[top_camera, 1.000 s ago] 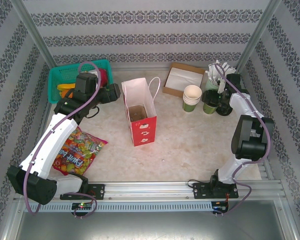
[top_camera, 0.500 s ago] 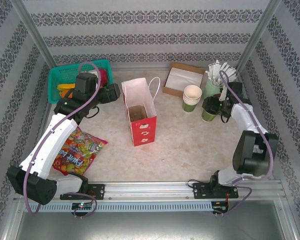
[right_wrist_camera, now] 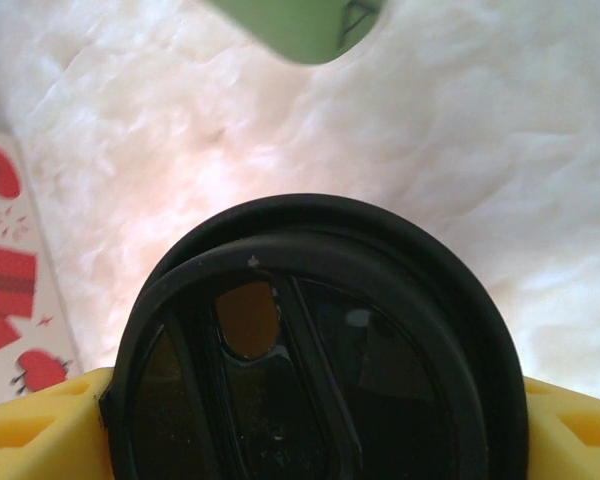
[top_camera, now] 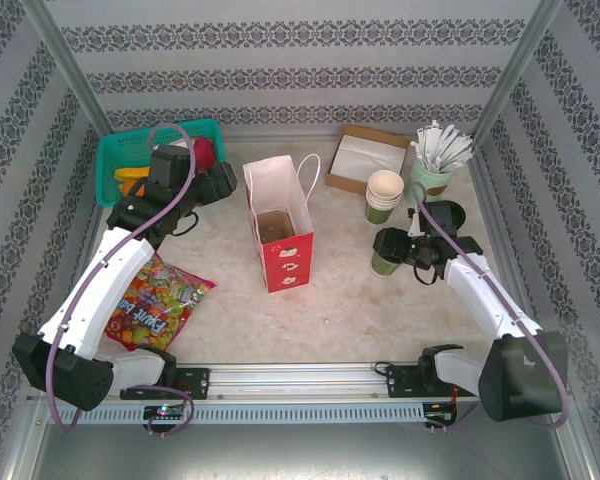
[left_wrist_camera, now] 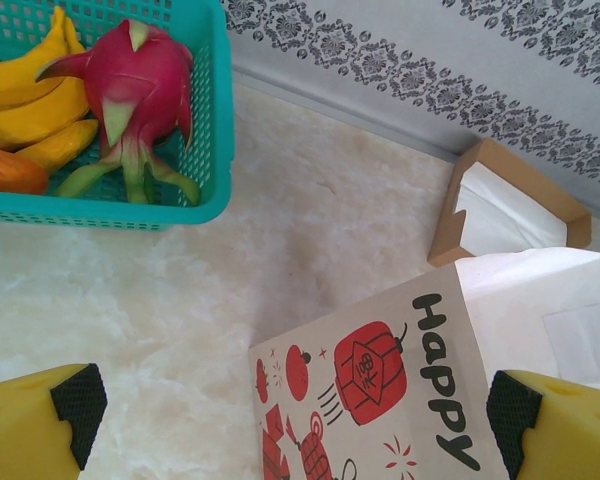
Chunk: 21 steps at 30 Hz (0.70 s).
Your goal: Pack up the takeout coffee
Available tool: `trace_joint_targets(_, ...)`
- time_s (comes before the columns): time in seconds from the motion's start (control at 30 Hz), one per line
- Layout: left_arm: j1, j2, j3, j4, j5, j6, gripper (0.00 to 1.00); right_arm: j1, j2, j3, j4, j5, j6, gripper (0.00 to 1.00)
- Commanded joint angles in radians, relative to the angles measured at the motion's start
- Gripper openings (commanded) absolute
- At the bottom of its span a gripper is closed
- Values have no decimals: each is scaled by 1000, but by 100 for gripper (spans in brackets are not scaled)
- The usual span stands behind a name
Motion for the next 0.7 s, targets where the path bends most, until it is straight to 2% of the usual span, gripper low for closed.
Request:
trace_joint_targets(0.0,11,-21,-8,1,-18,-42,100,77,-33,-14,0,34,43,80)
trace_joint_targets(0.17,10,-23,-11,0,-13,-50,100,228,-14,13,-13,84,12,80)
trace_joint_targets(0.27,10,-22,-14,2,-10,-54,100,283,17,22,1,83,-8,80)
trace_joint_targets(0.47,9,-20,-17,-4,-16,-49,100,353,70,52,3,64,-56,80)
trace_joint_targets(0.67,11,-23,-20,-8,-20,-46,100,364,70,55,-5,29,-64,81)
